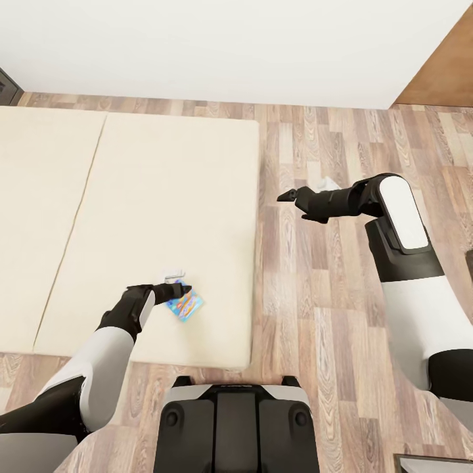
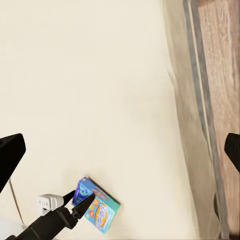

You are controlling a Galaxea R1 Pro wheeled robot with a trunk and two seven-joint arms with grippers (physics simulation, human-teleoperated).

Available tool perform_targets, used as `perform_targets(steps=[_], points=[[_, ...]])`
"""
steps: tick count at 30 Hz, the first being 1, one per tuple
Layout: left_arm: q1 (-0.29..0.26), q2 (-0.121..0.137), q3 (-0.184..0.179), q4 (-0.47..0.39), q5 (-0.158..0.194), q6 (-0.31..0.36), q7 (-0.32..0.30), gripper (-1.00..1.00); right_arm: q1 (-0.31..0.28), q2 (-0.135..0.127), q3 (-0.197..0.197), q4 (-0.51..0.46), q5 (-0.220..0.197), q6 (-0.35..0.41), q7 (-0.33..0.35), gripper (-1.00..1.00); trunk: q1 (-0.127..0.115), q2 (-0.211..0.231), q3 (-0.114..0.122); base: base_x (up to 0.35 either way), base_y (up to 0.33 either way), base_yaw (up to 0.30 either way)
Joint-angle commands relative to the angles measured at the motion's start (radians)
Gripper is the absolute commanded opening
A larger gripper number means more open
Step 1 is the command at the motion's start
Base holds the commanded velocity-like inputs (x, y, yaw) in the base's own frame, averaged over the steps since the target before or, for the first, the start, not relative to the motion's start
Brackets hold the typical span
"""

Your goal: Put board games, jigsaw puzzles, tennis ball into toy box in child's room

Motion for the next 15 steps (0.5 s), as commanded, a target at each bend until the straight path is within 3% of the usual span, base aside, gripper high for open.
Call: perform_targets(steps=[1, 15], points=[[-0.001, -0.002, 0.008, -0.002, -0.010, 0.005, -0.008, 1.00, -0.001, -0.001, 0.002, -0.001, -0.009, 0.001, -0.010, 1.00, 0.001, -0.002, -0.001, 0.000, -0.200, 0.000], [-0.001, -0.002, 0.008, -0.002, -0.010, 0.004, -0.008, 1.00, -0.001, -0.002, 0.002, 0.001, -0.007, 0.001, -0.010, 1.00, 0.001, -0.002, -0.001, -0.010, -0.069, 0.000]])
